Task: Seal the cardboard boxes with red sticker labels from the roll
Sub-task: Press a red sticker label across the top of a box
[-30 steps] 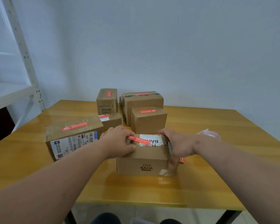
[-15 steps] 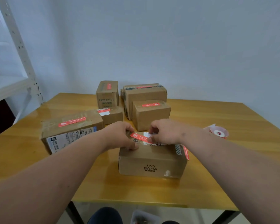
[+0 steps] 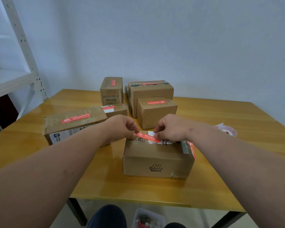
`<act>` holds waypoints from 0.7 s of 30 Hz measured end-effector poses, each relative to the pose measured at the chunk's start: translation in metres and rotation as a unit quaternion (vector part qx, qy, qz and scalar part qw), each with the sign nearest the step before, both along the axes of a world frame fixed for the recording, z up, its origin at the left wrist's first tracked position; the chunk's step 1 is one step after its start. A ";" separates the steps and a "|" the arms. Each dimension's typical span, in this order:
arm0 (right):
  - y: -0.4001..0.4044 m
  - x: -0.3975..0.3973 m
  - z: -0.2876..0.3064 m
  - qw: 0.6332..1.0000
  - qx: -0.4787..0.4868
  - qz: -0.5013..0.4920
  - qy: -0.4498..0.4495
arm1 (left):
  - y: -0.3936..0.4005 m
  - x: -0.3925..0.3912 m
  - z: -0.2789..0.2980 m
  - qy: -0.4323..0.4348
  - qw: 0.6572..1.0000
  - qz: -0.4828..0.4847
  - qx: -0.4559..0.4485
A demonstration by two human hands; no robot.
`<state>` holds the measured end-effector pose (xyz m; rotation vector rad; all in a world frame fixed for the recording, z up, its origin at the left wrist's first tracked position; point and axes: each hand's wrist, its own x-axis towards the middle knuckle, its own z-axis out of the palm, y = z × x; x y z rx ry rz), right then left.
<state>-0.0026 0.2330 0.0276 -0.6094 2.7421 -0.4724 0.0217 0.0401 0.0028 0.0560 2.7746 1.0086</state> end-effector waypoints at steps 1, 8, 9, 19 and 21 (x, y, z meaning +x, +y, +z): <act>0.000 0.000 0.000 1.000 -0.001 -0.001 -0.001 | 0.000 -0.001 0.000 0.003 1.000 -0.001 0.000; -0.001 0.000 0.000 1.000 -0.008 0.001 -0.007 | 0.001 0.002 -0.005 0.049 0.998 -0.023 -0.039; -0.001 0.000 0.000 1.000 -0.008 0.001 -0.007 | 0.000 0.002 -0.005 0.057 0.997 -0.025 -0.049; -0.002 0.001 0.001 1.000 -0.016 -0.006 -0.019 | 0.006 -0.002 -0.003 0.137 0.980 -0.049 -0.133; -0.002 0.001 0.001 1.000 -0.019 -0.008 -0.023 | 0.007 -0.002 -0.002 0.133 0.981 -0.055 -0.130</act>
